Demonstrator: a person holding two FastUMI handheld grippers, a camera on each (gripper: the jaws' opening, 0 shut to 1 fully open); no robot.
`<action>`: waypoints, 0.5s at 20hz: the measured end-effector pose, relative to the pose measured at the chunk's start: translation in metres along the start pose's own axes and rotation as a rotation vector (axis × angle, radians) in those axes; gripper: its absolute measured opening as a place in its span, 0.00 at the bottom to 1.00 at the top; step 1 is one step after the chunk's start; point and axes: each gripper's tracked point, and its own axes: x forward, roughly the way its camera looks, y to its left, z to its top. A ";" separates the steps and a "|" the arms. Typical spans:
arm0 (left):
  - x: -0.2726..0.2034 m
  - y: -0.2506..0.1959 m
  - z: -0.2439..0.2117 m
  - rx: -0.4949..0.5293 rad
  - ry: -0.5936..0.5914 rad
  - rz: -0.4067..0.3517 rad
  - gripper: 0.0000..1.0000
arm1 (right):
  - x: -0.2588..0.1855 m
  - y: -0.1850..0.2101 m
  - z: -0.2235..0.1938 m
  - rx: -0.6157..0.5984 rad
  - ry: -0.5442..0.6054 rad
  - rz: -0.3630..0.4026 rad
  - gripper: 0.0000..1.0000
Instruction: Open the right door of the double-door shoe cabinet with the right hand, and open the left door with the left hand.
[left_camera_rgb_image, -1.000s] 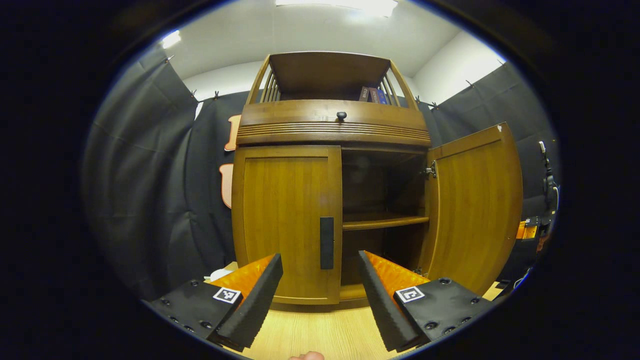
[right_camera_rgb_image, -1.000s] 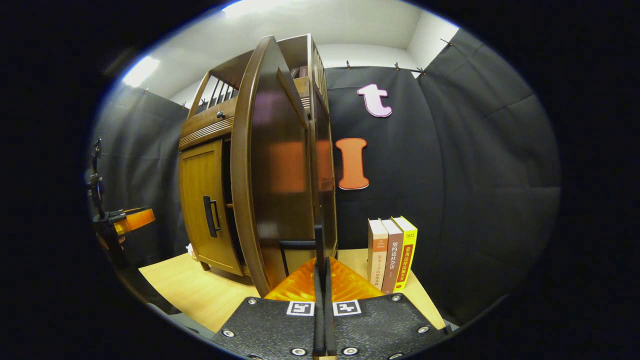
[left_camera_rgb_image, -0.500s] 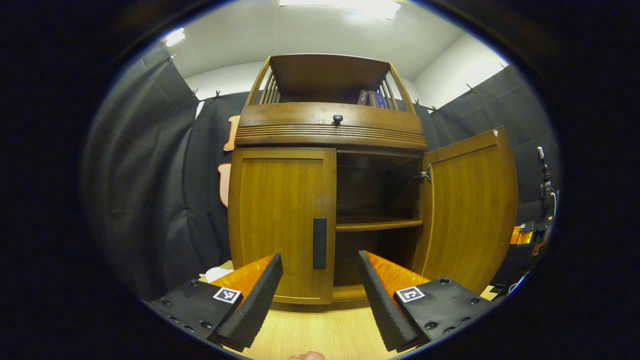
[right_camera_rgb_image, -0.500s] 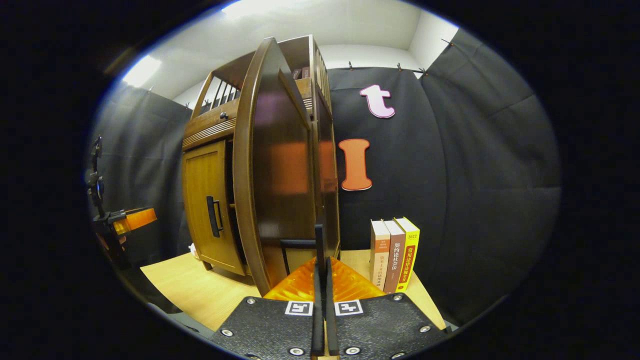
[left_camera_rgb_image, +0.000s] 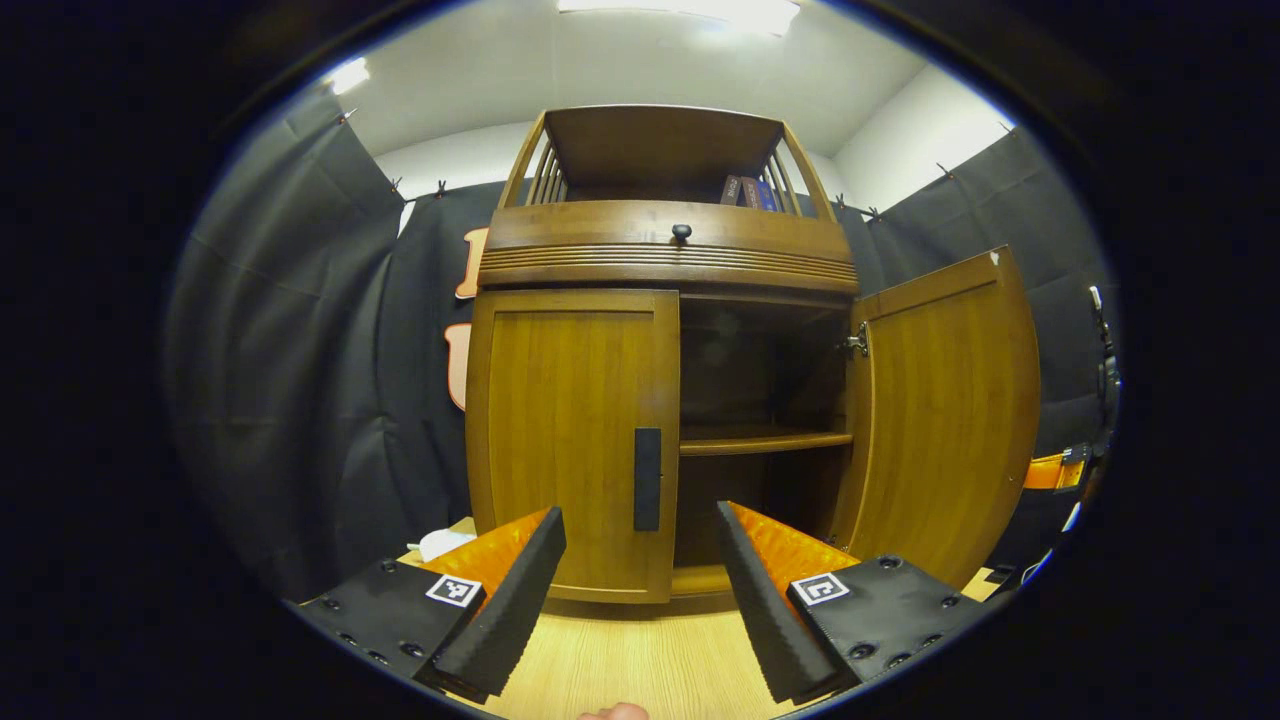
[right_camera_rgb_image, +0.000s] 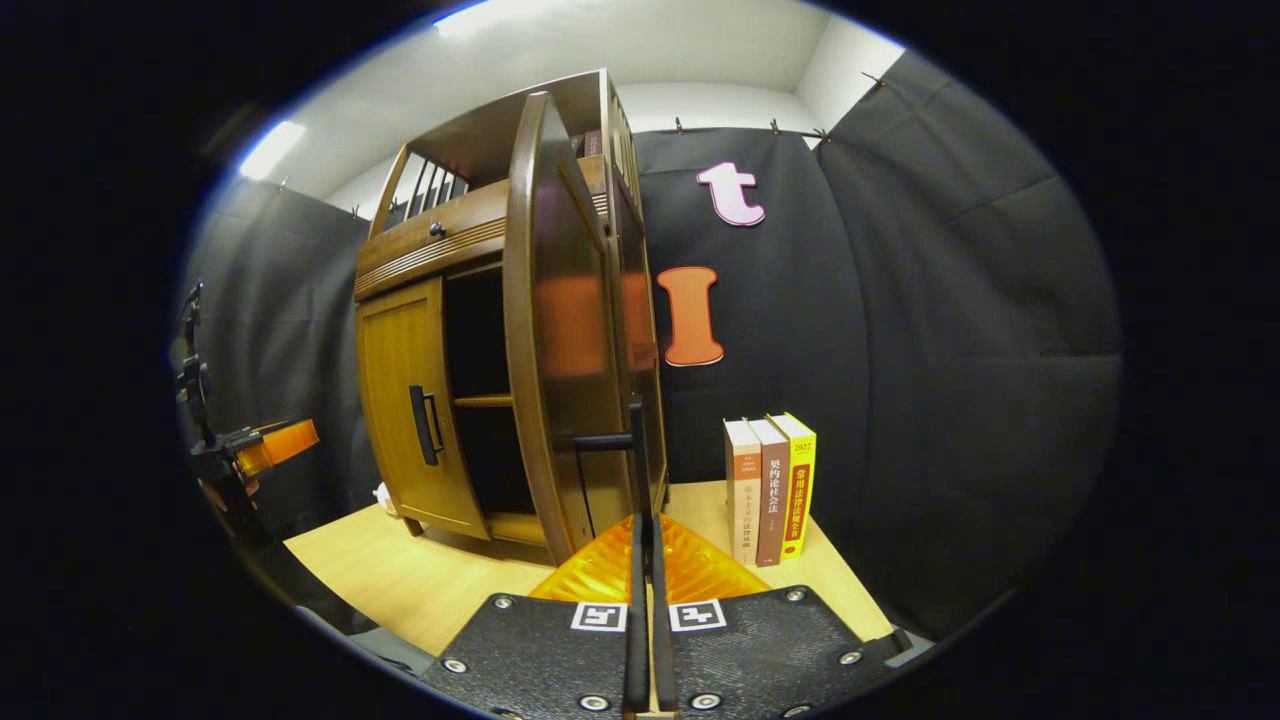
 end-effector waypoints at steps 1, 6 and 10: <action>0.002 0.000 -0.002 -0.006 0.004 0.001 0.94 | -0.008 0.001 0.002 -0.005 -0.008 -0.010 0.07; 0.026 0.000 -0.006 0.001 0.022 -0.007 0.94 | -0.028 -0.009 0.013 -0.077 -0.044 -0.097 0.08; 0.059 0.000 -0.011 -0.001 0.039 -0.018 0.94 | -0.029 -0.022 0.010 -0.051 -0.050 -0.151 0.38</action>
